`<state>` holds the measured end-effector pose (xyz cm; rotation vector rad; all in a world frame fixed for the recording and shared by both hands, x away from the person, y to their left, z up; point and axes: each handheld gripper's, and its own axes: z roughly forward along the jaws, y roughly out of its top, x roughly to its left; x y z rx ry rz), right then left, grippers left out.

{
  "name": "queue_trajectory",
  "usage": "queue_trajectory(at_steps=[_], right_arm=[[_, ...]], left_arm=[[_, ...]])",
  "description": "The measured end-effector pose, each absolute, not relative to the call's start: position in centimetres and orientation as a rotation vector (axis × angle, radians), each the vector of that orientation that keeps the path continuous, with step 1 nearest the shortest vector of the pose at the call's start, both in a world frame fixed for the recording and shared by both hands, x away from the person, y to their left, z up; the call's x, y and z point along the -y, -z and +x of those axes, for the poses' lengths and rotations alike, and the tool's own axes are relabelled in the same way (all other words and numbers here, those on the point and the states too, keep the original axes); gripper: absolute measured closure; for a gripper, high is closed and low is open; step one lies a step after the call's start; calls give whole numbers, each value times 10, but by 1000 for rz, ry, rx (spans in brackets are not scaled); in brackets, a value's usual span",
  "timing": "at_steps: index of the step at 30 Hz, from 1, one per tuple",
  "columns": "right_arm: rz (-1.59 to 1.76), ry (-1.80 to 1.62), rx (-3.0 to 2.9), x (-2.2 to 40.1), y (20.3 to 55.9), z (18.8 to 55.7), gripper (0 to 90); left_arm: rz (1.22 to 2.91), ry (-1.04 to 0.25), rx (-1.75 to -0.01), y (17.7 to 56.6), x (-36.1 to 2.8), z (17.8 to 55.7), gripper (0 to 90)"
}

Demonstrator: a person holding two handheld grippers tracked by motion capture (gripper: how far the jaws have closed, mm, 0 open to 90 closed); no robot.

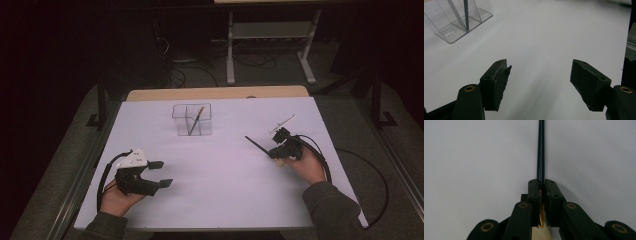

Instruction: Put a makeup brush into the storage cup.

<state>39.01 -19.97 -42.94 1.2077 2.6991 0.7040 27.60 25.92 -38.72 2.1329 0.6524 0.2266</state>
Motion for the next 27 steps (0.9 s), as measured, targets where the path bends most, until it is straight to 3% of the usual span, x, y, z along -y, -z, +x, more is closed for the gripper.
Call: queue_trajectory(at_steps=[27], right_arm=[[1155,-544,-2742,186,425,395,826]], left_arm=[[2143,-231,-645,387,-258,277,297]])
